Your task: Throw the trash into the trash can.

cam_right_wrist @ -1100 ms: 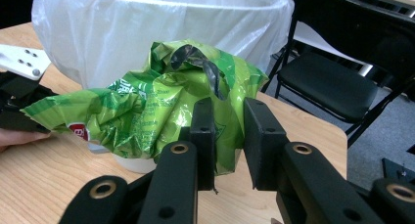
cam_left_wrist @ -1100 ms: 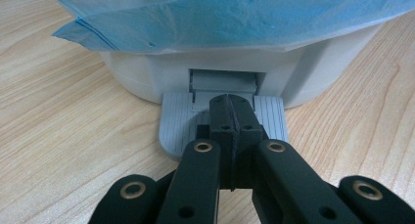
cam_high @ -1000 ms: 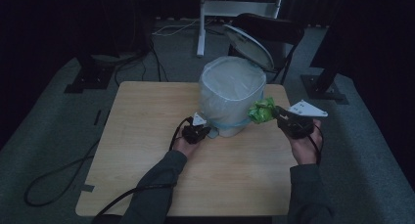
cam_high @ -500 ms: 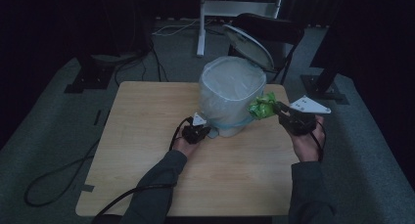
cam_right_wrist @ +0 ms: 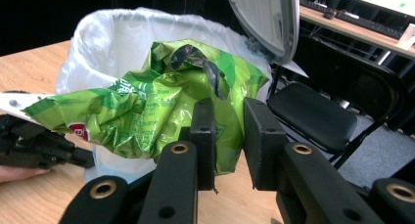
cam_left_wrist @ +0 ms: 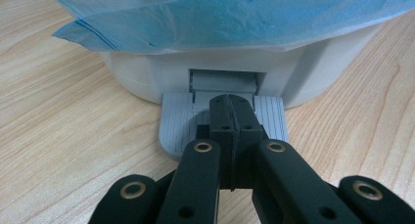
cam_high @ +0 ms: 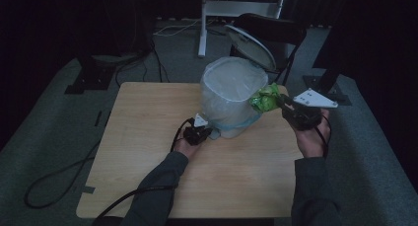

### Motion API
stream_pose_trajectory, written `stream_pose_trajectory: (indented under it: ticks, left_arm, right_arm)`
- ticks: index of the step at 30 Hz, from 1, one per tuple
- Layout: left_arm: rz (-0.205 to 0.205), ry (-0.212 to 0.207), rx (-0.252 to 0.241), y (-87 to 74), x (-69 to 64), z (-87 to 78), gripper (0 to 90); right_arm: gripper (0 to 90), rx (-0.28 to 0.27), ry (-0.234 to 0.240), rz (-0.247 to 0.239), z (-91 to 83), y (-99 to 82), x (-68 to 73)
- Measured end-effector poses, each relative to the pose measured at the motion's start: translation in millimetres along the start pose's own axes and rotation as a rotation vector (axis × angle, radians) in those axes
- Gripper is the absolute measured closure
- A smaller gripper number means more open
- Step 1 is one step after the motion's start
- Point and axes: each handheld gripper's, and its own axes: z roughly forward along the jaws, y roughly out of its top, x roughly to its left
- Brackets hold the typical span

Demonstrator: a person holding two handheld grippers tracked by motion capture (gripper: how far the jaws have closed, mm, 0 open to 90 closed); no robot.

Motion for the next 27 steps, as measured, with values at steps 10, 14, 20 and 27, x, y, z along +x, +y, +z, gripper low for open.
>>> stream_pose_trajectory:
  ticks: [10,14,20,27]
  left_arm:
    - [-0.001,0.0,-0.002,-0.1,0.1,0.1,90.0]
    - [0.0,0.0,-0.001,0.0,0.0,0.1,90.0]
    - [-0.001,0.0,-0.001,0.0,0.1,0.1,90.0]
    - [-0.002,-0.001,-0.001,-0.1,0.0,0.1,90.0]
  right_arm:
    - [75.4,-0.024,0.0,-0.007,5.0,16.7,1.2]
    - [75.4,-0.023,-0.003,-0.01,8.1,21.9,-0.4]
    - [75.4,-0.022,-0.003,-0.013,14.7,29.6,-2.5]
    - [75.3,-0.02,-0.001,-0.005,24.3,38.0,-4.3]
